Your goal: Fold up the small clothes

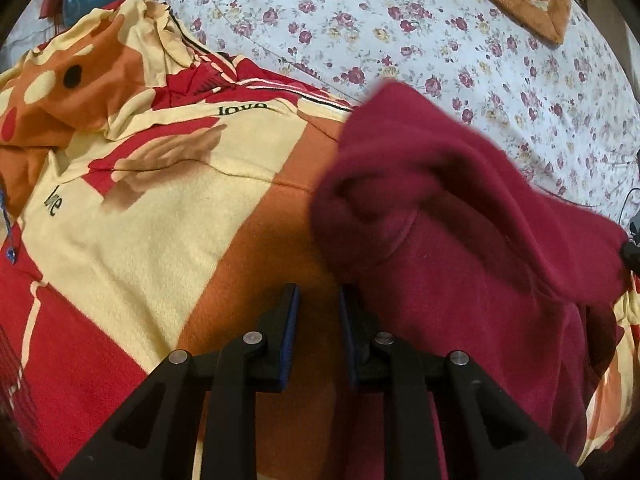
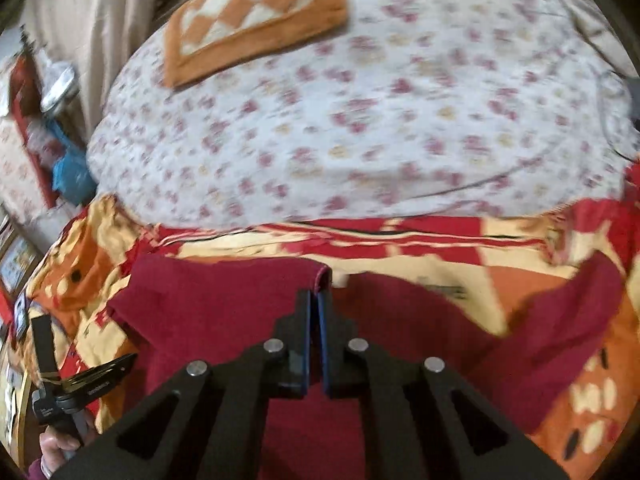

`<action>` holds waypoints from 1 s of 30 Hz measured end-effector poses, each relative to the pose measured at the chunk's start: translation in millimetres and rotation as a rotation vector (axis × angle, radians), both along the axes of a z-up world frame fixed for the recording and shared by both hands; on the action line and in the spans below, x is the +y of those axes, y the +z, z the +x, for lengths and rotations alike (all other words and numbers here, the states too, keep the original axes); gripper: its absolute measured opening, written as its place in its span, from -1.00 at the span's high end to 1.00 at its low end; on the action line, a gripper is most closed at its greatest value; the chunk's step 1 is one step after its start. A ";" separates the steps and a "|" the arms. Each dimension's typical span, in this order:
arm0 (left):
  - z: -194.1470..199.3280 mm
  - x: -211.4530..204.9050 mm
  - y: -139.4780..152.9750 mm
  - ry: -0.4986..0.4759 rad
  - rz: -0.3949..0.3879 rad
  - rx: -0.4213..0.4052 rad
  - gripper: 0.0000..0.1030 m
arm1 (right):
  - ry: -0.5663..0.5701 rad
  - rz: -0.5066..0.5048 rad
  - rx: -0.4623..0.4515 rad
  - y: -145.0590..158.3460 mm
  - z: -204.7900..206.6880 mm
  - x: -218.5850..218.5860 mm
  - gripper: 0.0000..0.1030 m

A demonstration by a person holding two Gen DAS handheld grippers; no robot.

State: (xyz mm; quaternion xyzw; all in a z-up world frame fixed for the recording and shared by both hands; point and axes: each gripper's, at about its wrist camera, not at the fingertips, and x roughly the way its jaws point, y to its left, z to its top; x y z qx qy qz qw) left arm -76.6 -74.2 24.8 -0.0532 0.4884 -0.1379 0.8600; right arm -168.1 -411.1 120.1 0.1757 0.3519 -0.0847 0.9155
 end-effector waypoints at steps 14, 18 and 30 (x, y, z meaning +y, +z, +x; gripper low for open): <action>-3.5 -8.8 18.9 -0.051 -0.009 -0.025 0.81 | -0.173 0.136 0.111 -45.0 -46.1 -75.6 0.90; -7.7 -0.9 33.4 -0.062 -0.019 -0.055 0.81 | -0.150 0.213 0.126 -50.0 -44.9 -72.4 -0.32; 25.5 -17.6 50.8 -0.133 -0.094 -0.098 0.57 | -0.119 0.079 0.261 -77.6 3.3 -58.0 -0.18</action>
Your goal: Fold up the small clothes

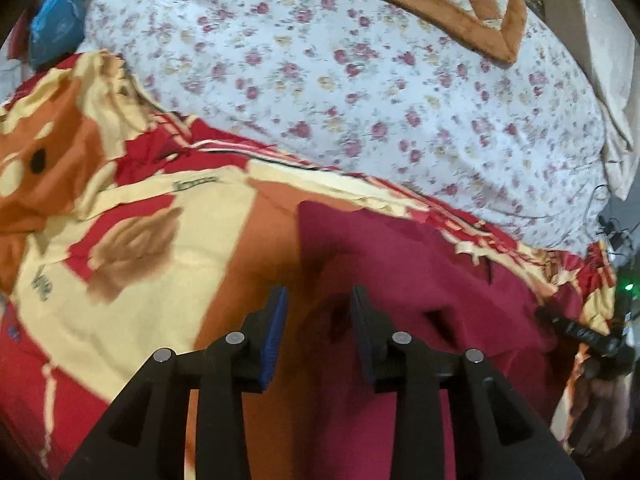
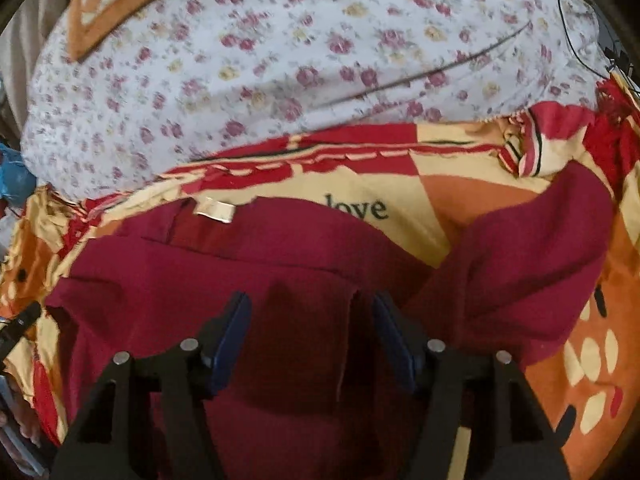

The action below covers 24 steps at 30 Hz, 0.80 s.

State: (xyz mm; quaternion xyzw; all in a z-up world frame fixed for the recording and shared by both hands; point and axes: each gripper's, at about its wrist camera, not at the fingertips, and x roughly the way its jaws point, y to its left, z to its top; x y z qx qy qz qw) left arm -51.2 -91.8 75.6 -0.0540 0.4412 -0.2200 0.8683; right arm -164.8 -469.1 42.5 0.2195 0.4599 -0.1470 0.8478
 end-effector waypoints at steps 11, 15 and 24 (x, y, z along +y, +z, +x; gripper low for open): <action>-16.2 -25.5 -33.7 -0.193 0.166 0.015 0.57 | 0.009 -0.139 -0.095 32.0 -18.3 -6.8 0.90; -17.1 -20.2 -31.7 -0.171 0.159 0.041 0.57 | -0.005 -0.120 -0.019 13.2 -12.0 -15.9 0.90; -15.9 -5.0 -4.6 -0.100 0.031 0.045 0.57 | -0.108 0.001 -0.100 21.8 -38.3 -38.1 0.64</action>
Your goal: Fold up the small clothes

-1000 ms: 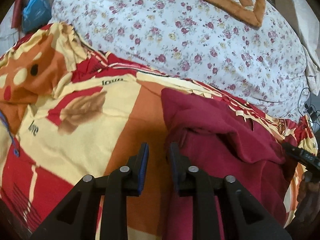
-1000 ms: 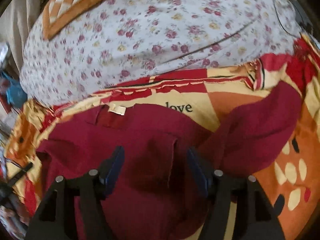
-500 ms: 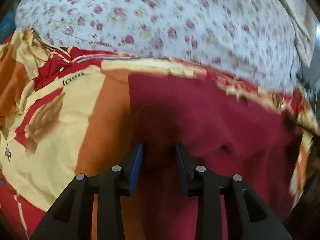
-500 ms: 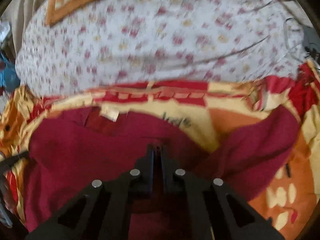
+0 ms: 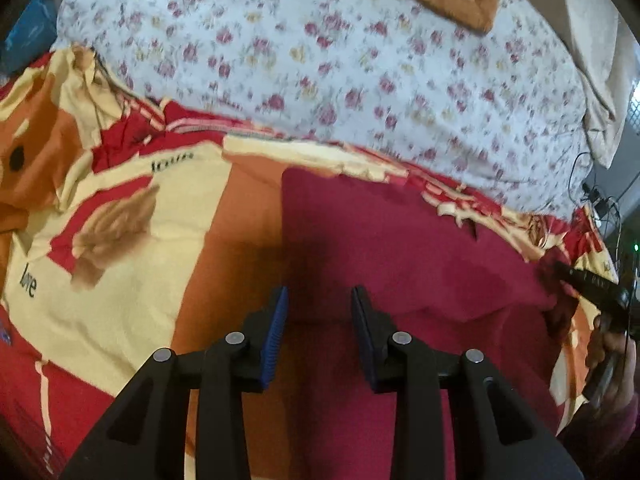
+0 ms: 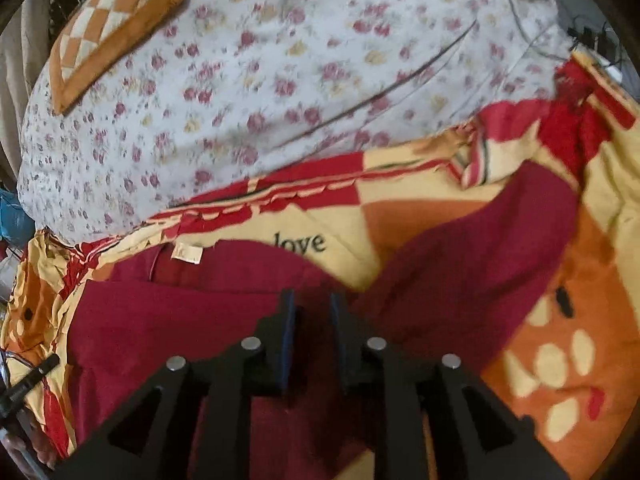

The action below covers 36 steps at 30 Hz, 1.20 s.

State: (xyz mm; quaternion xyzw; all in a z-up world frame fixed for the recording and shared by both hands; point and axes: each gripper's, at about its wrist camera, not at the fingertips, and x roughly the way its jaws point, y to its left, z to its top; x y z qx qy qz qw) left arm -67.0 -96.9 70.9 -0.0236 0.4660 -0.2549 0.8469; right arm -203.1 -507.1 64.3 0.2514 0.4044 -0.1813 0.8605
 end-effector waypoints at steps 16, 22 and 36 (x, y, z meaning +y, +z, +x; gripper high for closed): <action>-1.2 -47.4 -29.7 0.034 0.150 -0.011 0.57 | 0.215 -0.161 0.131 -33.1 35.2 61.4 0.64; -1.7 -48.3 -29.6 0.037 0.158 -0.018 0.57 | 0.202 -0.194 0.171 -28.3 37.6 69.8 0.58; -27.4 -50.0 -3.7 0.030 0.072 -0.025 0.57 | 0.211 -0.029 0.054 1.1 3.9 65.1 -0.09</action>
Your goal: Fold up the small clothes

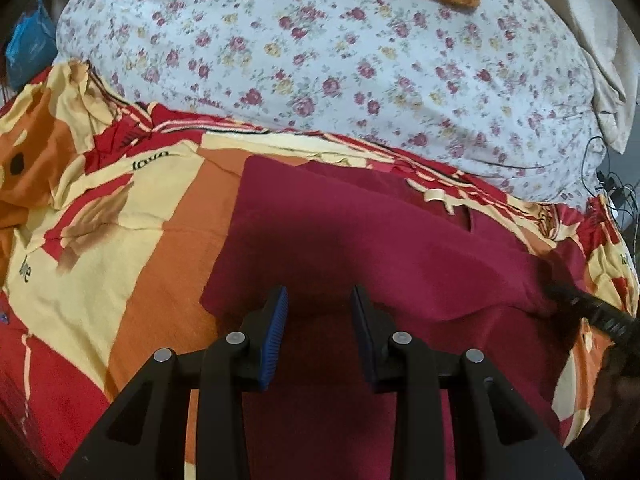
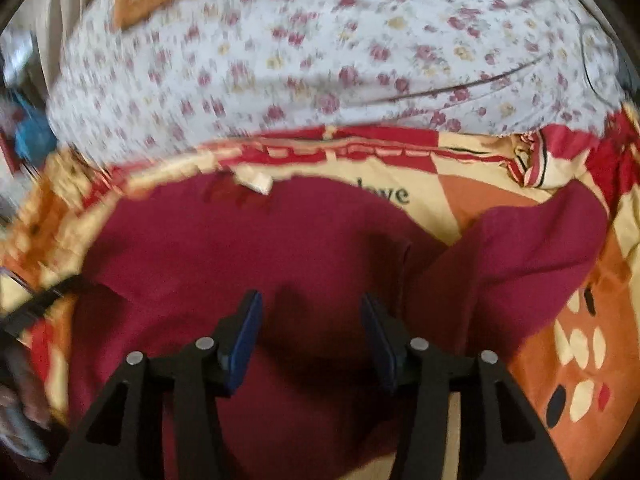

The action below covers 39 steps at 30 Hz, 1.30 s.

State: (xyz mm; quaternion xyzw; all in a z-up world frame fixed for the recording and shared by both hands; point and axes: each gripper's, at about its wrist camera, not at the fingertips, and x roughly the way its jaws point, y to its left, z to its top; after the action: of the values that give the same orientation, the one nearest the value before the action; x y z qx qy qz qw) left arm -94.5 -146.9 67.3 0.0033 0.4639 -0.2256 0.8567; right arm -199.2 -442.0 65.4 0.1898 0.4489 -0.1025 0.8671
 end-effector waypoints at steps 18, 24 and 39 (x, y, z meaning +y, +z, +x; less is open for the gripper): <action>-14.3 -27.3 -20.3 -0.060 0.017 0.073 0.57 | -0.549 0.126 -0.038 -31.9 -99.6 -230.3 -0.42; -9.6 -31.2 -27.8 -0.059 0.022 0.094 0.57 | -0.586 0.172 -0.046 -47.4 -89.3 -248.3 -0.41; -6.5 -19.3 -11.7 -0.037 -0.023 0.071 0.57 | -0.179 -0.028 -0.417 112.0 -72.7 -180.6 0.92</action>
State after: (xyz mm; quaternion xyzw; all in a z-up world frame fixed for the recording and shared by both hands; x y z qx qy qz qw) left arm -101.0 -166.2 55.5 -0.0060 0.4912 -0.2466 0.8354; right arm -271.9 -622.7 177.4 0.2342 0.2396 -0.1439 0.9312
